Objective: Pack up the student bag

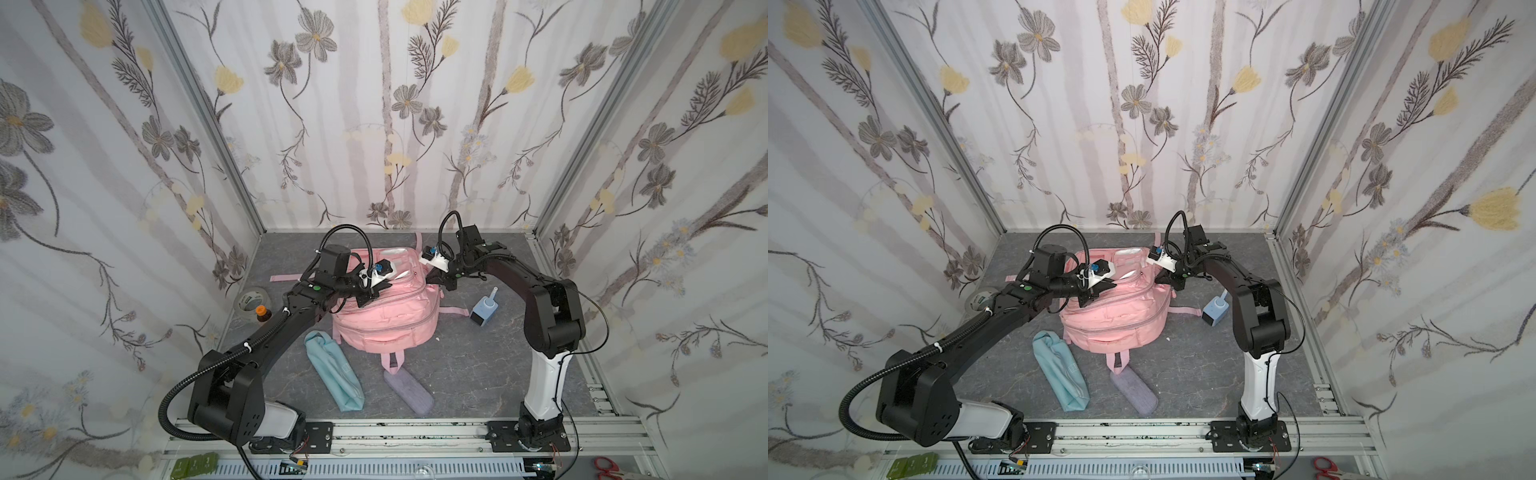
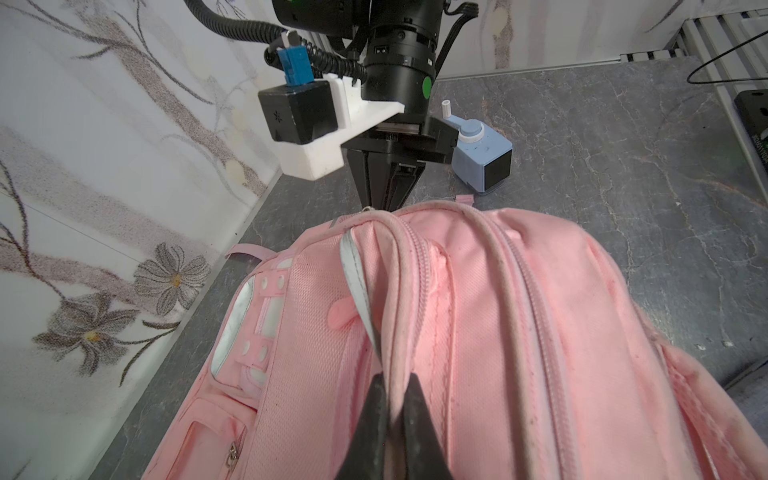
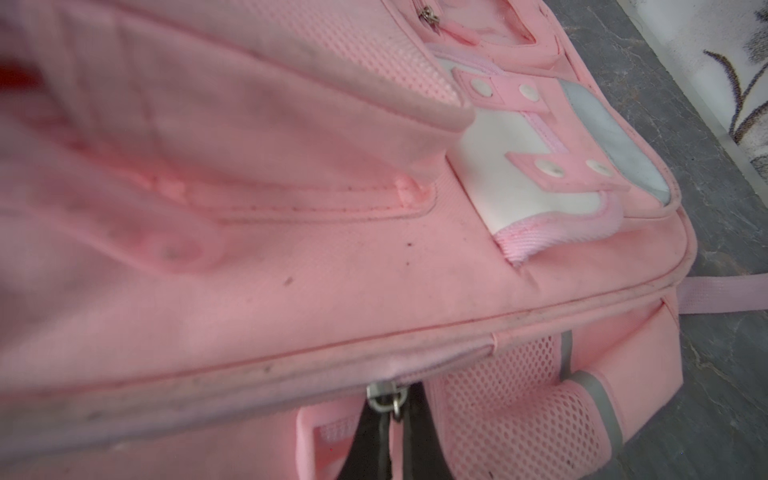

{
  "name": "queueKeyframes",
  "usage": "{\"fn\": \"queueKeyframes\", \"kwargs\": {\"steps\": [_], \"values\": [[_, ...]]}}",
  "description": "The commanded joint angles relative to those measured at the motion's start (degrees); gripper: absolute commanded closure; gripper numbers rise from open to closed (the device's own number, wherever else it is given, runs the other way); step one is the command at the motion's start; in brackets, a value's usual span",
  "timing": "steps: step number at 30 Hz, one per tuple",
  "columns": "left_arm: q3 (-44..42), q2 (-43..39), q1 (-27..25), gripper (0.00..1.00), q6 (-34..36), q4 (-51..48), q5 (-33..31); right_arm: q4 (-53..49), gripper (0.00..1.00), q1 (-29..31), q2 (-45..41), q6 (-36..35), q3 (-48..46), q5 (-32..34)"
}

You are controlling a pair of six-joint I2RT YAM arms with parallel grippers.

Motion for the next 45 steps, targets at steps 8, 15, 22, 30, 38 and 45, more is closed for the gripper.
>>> {"fn": "queueKeyframes", "kwargs": {"steps": [8, 15, 22, 30, 38, 45], "values": [[1.67, 1.75, 0.11, 1.00, -4.71, 10.00, -5.85, -0.25, 1.00, -0.01, -4.47, 6.95, -0.83, 0.34], [3.77, 4.31, 0.02, 1.00, -7.59, 9.15, -12.08, -2.24, 1.00, 1.59, -6.42, 14.76, -1.87, -0.06], [3.38, 5.03, -0.59, 1.00, -7.08, 8.82, -17.81, -6.60, 1.00, 3.15, -5.95, 23.78, 1.56, 0.76], [2.18, 4.48, -1.12, 1.00, -8.43, 7.65, -17.58, -7.23, 1.00, 3.33, -7.09, 34.01, 2.01, 2.85], [2.05, 3.09, -1.87, 1.00, -12.53, 5.23, -16.83, -7.15, 1.00, 3.07, -8.66, 44.34, 2.50, 8.35], [3.88, 2.80, -4.16, 1.00, -16.13, 1.73, -20.67, -7.13, 1.00, 3.07, -9.31, 50.42, 3.42, 7.91]]}}
